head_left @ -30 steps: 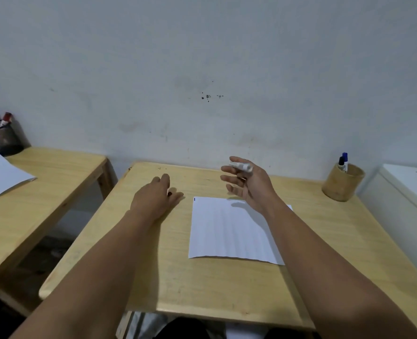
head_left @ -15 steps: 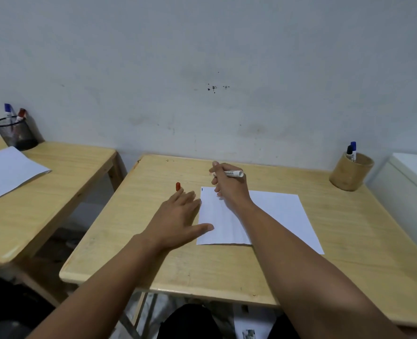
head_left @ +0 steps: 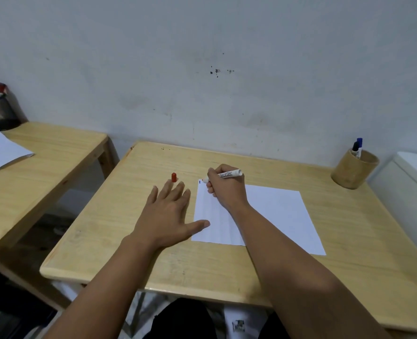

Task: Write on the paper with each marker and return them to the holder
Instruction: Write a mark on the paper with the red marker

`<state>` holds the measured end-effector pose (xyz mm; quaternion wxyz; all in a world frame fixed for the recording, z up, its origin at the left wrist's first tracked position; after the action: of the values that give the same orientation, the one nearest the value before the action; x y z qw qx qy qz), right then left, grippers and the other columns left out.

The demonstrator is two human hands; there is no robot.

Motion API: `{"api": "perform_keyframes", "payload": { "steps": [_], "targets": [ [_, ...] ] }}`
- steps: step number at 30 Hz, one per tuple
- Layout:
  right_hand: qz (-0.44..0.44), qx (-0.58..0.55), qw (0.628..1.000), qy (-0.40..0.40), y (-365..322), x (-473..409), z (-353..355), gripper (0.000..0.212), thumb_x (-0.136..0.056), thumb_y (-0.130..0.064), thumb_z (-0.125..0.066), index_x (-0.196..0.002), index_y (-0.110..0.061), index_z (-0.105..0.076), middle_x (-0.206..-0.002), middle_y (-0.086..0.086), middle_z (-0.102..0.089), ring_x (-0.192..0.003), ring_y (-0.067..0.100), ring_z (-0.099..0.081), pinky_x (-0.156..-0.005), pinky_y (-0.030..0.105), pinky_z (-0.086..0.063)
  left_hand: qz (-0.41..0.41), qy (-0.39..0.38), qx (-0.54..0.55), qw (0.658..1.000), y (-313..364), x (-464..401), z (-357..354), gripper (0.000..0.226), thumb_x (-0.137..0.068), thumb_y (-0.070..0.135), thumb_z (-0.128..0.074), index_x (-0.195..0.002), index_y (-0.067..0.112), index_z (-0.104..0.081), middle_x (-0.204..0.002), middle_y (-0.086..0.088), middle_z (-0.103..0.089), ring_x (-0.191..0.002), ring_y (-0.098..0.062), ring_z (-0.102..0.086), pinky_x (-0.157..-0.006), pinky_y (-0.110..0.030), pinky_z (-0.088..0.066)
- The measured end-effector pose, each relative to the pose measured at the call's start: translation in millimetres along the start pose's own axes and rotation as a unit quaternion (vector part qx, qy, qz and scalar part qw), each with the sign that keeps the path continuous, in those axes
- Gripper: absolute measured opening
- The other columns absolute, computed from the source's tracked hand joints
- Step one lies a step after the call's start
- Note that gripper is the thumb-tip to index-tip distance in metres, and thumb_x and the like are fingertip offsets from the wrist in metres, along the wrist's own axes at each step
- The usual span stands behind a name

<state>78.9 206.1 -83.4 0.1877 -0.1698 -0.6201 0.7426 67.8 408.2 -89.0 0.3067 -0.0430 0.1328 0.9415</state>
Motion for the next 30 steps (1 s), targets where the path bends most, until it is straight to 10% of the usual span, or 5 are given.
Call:
{"api": "perform_keyframes", "payload": {
  "steps": [22,26,30],
  "targets": [
    [-0.015,-0.018,1.0,-0.004,1.3,-1.9,-1.6,0.025,-0.083,-0.03,-0.071,-0.063,-0.015,-0.066,-0.07,0.009,-0.081,-0.062,0.015,-0.076,-0.06,0.031,-0.058,-0.004,-0.019,0.001,1.0,4.8,1.8,7.4,0.113,-0.074,0.099,-0.024,-0.158,0.026,-0.036,-0.171,0.002,-0.02,-0.159,-0.019,-0.009,-0.127,-0.053,-0.005],
    [-0.045,-0.124,0.991,0.009,-5.4,-7.2,0.0,0.047,-0.093,-0.017,-0.078,-0.05,-0.023,-0.061,-0.06,0.01,-0.072,-0.053,0.022,-0.065,-0.046,0.022,-0.049,0.043,0.11,0.122,0.985,1.6,-2.8,25.1,0.07,-0.089,0.078,-0.044,-0.126,0.023,-0.066,-0.137,0.004,-0.062,-0.123,-0.018,-0.059,-0.107,-0.046,-0.042],
    [-0.057,-0.15,0.987,-0.023,-18.3,-5.0,2.4,0.042,-0.095,-0.025,-0.084,-0.061,-0.017,-0.061,-0.07,0.018,-0.07,-0.047,0.02,-0.056,-0.042,0.021,-0.043,0.115,0.153,0.17,0.967,-19.3,-28.5,42.7,0.049,-0.096,0.044,-0.059,-0.142,0.028,-0.054,-0.138,0.002,-0.057,-0.109,-0.019,-0.067,-0.085,-0.04,-0.055]
  ]
}}
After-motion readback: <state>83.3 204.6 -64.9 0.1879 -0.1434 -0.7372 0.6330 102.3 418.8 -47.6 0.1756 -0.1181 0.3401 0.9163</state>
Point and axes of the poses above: each hand's wrist, its own x-axis away from the middle knuckle, its own z-axis out of the back of the hand, y = z × x, the point moved 4 cm from there along -x, towards the middle knuckle
